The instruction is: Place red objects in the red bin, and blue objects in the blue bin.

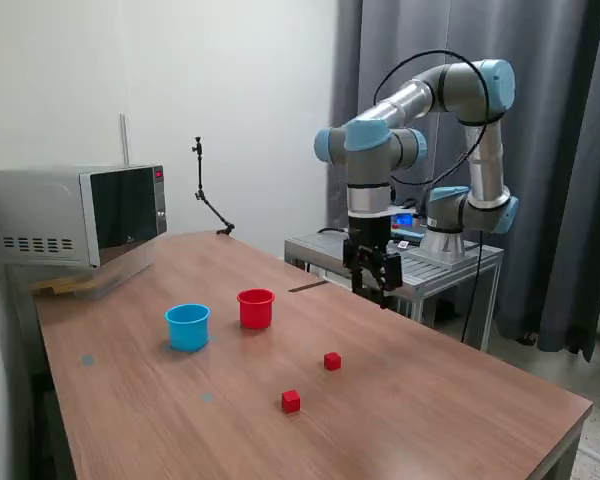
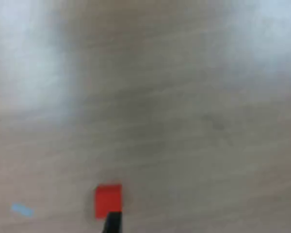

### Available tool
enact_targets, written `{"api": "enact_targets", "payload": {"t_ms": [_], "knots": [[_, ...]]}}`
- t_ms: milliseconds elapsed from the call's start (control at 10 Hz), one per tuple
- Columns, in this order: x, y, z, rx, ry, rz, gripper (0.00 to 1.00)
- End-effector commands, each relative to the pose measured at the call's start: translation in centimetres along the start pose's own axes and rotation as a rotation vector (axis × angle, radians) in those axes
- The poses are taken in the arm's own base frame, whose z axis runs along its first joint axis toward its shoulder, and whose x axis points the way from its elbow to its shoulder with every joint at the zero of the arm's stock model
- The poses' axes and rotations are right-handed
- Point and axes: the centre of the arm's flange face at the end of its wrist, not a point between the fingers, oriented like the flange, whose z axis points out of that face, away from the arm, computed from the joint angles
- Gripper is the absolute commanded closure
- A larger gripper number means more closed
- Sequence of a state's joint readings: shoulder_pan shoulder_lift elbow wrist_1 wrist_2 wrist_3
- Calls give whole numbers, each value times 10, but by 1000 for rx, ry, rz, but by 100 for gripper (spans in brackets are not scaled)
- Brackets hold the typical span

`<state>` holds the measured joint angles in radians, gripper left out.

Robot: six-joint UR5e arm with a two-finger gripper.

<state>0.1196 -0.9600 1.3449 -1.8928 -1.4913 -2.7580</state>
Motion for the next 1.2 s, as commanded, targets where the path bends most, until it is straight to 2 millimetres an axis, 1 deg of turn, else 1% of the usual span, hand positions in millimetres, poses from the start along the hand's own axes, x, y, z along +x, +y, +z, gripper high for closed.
{"api": "enact_targets", "payload": {"t_ms": [0, 200, 300, 500, 600, 800, 1100], "knots": [[9, -22, 17, 24, -4, 37, 0], [6, -26, 32, -11, 14, 51, 0], [0, -28, 42, -4, 13, 57, 0], [-9, -29, 54, -6, 14, 63, 0], [-14, -28, 63, -1, 12, 70, 0], [-17, -18, 73, -13, 18, 61, 0], [-26, -2, 112, 14, 8, 27, 0]]}}
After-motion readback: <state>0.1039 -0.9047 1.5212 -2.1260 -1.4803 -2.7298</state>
